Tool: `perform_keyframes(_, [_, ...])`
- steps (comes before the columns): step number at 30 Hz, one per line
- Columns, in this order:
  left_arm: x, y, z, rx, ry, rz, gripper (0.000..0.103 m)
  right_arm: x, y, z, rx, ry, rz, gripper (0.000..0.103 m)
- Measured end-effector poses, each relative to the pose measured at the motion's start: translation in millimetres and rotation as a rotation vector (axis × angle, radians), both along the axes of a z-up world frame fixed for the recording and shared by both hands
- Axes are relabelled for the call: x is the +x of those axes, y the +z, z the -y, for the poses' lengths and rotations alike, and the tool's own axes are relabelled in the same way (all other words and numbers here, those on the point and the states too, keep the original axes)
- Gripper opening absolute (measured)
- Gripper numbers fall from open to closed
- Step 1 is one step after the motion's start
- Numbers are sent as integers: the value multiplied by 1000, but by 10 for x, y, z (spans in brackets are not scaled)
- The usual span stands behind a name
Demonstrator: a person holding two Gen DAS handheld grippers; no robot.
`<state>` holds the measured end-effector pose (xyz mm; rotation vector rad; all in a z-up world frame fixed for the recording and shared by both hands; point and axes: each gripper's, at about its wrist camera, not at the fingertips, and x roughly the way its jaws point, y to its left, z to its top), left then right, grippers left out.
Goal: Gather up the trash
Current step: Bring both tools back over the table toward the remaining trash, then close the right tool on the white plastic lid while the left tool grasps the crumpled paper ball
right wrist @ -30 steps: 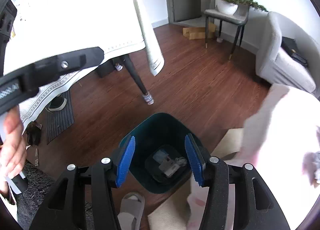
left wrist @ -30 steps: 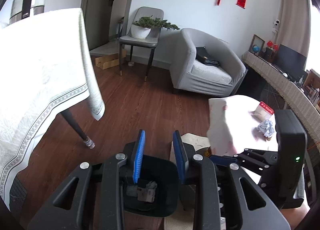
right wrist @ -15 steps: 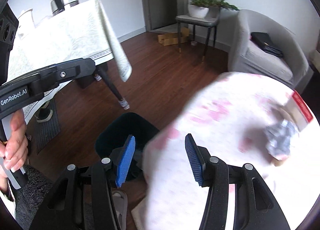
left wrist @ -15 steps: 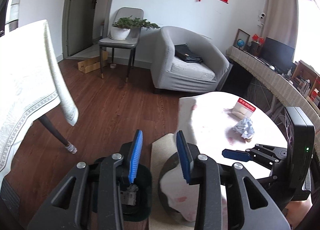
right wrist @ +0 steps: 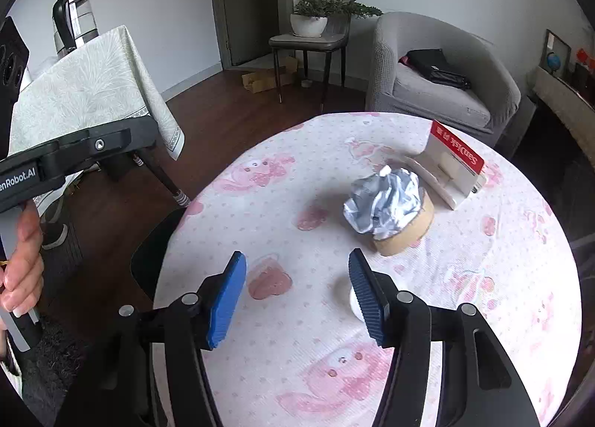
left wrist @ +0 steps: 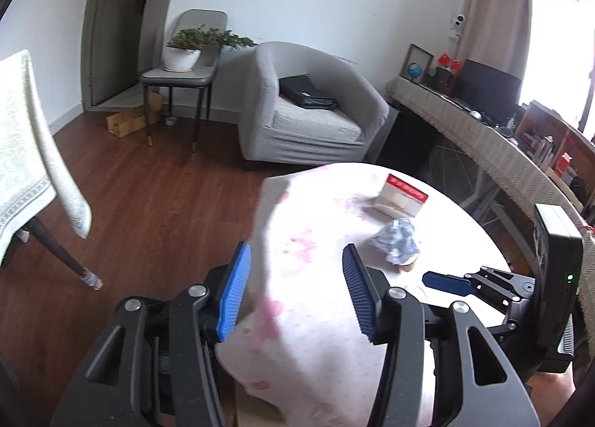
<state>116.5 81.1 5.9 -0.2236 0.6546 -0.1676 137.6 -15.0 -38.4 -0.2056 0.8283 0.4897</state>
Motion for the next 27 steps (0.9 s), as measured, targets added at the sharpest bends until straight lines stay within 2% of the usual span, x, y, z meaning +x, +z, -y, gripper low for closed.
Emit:
perform_keyframes(4, [63, -20, 140, -7, -14, -5, 57, -4, -63, 148, -7, -25, -1, 67])
perform_keyframes(13, [238, -80, 367, -56, -38, -31, 65, 64, -196, 342, -18, -47, -40, 67])
perform_keyframes(16, [299, -109, 433, -81, -43, -43, 68, 84, -214, 366, -11, -51, -45, 58])
perform_keyframes(24, [446, -233, 567, -157, -56, -85, 68, 168, -265, 431, 1, -61, -58, 52])
perform_keyframes(27, [492, -284, 614, -176, -58, -101, 68, 182, -260, 430, -5, -59, -42, 45])
